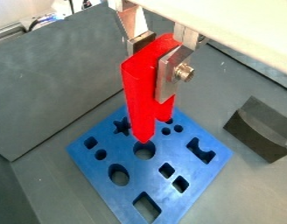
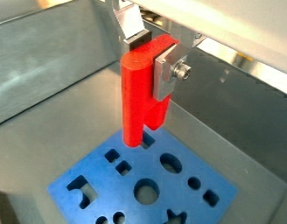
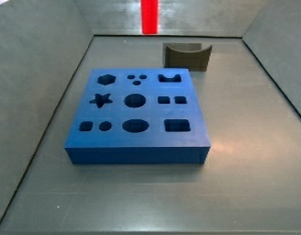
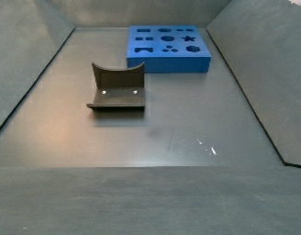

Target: Insert the square-circle object.

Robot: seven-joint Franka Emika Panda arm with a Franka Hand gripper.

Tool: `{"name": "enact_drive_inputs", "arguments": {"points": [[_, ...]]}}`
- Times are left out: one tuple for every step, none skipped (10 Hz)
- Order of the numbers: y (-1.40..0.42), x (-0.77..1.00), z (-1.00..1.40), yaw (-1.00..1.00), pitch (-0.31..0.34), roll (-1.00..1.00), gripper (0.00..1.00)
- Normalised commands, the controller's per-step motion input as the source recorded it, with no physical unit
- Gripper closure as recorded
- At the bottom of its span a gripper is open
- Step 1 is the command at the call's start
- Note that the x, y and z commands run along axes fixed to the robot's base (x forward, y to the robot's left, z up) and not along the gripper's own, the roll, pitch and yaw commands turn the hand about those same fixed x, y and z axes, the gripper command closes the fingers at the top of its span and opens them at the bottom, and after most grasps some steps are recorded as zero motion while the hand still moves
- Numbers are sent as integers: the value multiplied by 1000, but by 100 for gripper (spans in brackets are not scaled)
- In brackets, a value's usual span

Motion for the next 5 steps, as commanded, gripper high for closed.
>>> {"name": "enact_drive_inputs", "arguments": {"points": [[0,0,-534,-1000,4,0,100],[0,0,-571,-1000,1,0,100],[0,0,-603,-1000,0,0,100],[0,0,-466,-1000,-41,-56,100],[0,0,-443,-1000,-19,-57,100]]}}
